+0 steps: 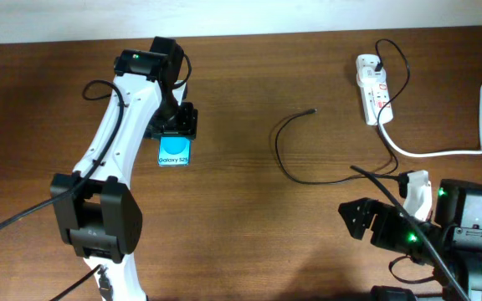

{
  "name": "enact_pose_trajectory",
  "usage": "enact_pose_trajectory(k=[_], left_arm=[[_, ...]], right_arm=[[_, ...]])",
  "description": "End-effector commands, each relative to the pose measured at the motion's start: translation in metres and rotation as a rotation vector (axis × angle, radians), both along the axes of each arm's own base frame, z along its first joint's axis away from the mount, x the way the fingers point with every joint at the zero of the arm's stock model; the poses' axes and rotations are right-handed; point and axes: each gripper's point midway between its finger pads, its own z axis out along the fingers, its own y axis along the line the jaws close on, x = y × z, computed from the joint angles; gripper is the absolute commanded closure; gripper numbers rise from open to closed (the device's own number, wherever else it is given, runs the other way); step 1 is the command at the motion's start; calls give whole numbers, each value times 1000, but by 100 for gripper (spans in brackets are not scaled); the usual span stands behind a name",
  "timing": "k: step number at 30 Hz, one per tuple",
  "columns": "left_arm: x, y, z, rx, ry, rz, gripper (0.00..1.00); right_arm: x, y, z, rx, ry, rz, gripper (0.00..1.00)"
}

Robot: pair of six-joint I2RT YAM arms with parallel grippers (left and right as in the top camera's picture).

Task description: Plug charger to phone and switch on socket

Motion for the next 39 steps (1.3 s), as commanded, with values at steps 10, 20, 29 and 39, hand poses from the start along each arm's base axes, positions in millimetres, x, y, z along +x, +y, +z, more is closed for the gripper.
enact_pose_trajectory(k=[10, 20, 29, 39], left_arm=[[1, -4, 23, -28, -53, 10, 51], [0, -3, 23, -27, -51, 10, 51], [-7, -20, 27, -128, -21, 4, 51], [-38, -54, 110, -405, -130, 33, 53]], right_arm=[[7, -1, 9, -4, -42, 5, 2], [49, -7, -67, 89, 405, -62, 2], [55, -7, -74, 114, 447, -104, 2], [10, -3, -7, 8, 69, -10, 2]])
